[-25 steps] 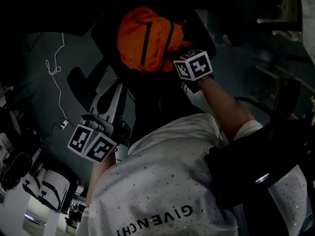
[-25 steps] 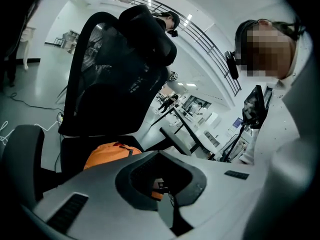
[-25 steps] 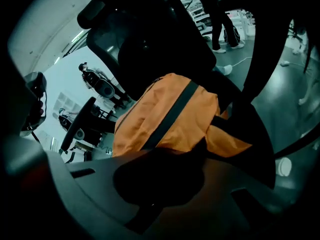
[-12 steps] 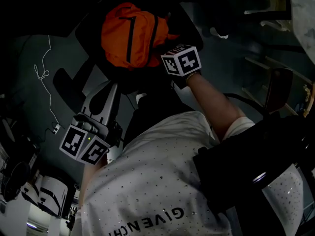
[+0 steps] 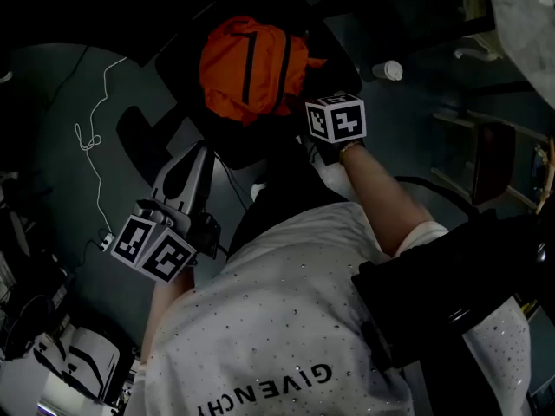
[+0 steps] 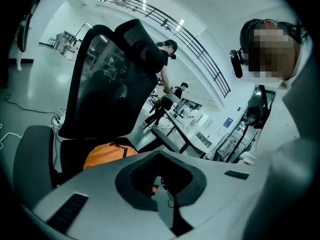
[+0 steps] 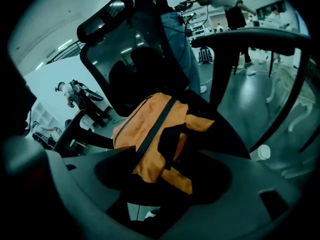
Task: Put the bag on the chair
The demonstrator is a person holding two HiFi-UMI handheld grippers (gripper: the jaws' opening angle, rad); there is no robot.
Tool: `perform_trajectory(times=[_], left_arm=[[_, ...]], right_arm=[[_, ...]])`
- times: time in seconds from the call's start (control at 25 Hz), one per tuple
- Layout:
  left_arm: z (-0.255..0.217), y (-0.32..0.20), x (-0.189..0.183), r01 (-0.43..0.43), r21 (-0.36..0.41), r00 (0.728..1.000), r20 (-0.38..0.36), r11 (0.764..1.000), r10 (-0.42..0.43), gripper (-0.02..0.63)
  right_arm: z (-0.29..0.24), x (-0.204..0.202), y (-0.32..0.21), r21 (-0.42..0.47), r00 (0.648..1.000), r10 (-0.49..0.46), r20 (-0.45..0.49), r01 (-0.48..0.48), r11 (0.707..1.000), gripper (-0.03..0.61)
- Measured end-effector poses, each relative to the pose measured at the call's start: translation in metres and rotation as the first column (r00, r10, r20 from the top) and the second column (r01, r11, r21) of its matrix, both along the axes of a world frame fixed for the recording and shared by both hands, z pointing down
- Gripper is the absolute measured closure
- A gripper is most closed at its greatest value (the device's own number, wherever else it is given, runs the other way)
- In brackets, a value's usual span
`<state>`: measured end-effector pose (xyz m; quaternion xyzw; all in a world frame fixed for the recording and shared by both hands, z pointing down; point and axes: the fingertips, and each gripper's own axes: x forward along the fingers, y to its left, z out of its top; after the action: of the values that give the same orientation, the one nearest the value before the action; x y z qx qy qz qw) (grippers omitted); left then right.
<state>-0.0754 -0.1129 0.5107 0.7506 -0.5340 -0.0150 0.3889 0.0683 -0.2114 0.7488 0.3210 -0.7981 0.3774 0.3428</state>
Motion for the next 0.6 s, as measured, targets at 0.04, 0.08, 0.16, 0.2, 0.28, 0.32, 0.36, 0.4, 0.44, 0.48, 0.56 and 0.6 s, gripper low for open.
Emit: perform_trajectory(times=[0.04, 0.08, 0.16, 0.2, 0.28, 0.32, 0.36, 0.4, 0.44, 0.48, 0.56, 0.6], left_arm=[[-0.005, 0.005, -0.002, 0.003, 0.010, 1.000, 0.000, 1.000, -0.003, 0.614], [-0.011, 0.011, -0.004, 0.006, 0.022, 1.000, -0.001, 1.000, -0.006, 0.614], [-0.025, 0.020, -0.007, 0.008, 0.051, 1.000, -0.003, 0.999, -0.008, 0.614], [-0.032, 0.025, -0.008, 0.005, 0.065, 1.000, -0.004, 0.998, -0.004, 0.614], [-0.046, 0.036, -0.006, -0.011, 0.090, 1.000, -0.006, 0.996, 0.012, 0.614], [-0.053, 0.040, -0.005, -0.023, 0.105, 1.000, -0.006, 0.994, 0.024, 0.614], [-0.058, 0.041, -0.004, -0.038, 0.126, 0.999, -0.005, 0.991, 0.039, 0.614], [-0.064, 0.039, -0.002, -0.053, 0.152, 0.999, -0.003, 0.987, 0.054, 0.614], [-0.071, 0.037, -0.001, -0.067, 0.178, 0.998, -0.002, 0.982, 0.068, 0.614], [-0.078, 0.036, 0.000, -0.076, 0.203, 0.997, -0.001, 0.976, 0.078, 0.614], [-0.097, 0.037, 0.001, -0.083, 0.250, 0.996, -0.002, 0.965, 0.086, 0.614], [-0.107, 0.037, 0.001, -0.083, 0.274, 0.996, -0.003, 0.958, 0.087, 0.614]], right_arm=[[-0.005, 0.008, 0.003, -0.003, 0.999, 0.040, -0.007, -0.040, 0.999, 0.252], [-0.011, 0.016, 0.007, -0.012, 0.997, 0.082, -0.011, -0.082, 0.997, 0.252], [-0.027, 0.029, 0.016, -0.016, 0.988, 0.156, -0.018, -0.156, 0.988, 0.252], [-0.037, 0.034, 0.021, -0.001, 0.983, 0.181, -0.020, -0.181, 0.984, 0.252], [-0.061, 0.043, 0.029, 0.040, 0.976, 0.220, 0.002, -0.220, 0.975, 0.253], [-0.075, 0.046, 0.030, 0.060, 0.970, 0.243, 0.032, -0.244, 0.968, 0.268], [-0.092, 0.049, 0.028, 0.084, 0.961, 0.269, 0.070, -0.274, 0.958, 0.291], [-0.111, 0.052, 0.023, 0.115, 0.949, 0.294, 0.112, -0.306, 0.945, 0.317], [-0.132, 0.055, 0.018, 0.149, 0.937, 0.314, 0.152, -0.336, 0.930, 0.355], [-0.154, 0.057, 0.015, 0.183, 0.926, 0.327, 0.188, -0.360, 0.915, 0.397], [-0.197, 0.064, 0.014, 0.253, 0.907, 0.343, 0.244, -0.401, 0.880, 0.488], [-0.220, 0.066, 0.013, 0.290, 0.897, 0.344, 0.276, -0.419, 0.860, 0.512]])
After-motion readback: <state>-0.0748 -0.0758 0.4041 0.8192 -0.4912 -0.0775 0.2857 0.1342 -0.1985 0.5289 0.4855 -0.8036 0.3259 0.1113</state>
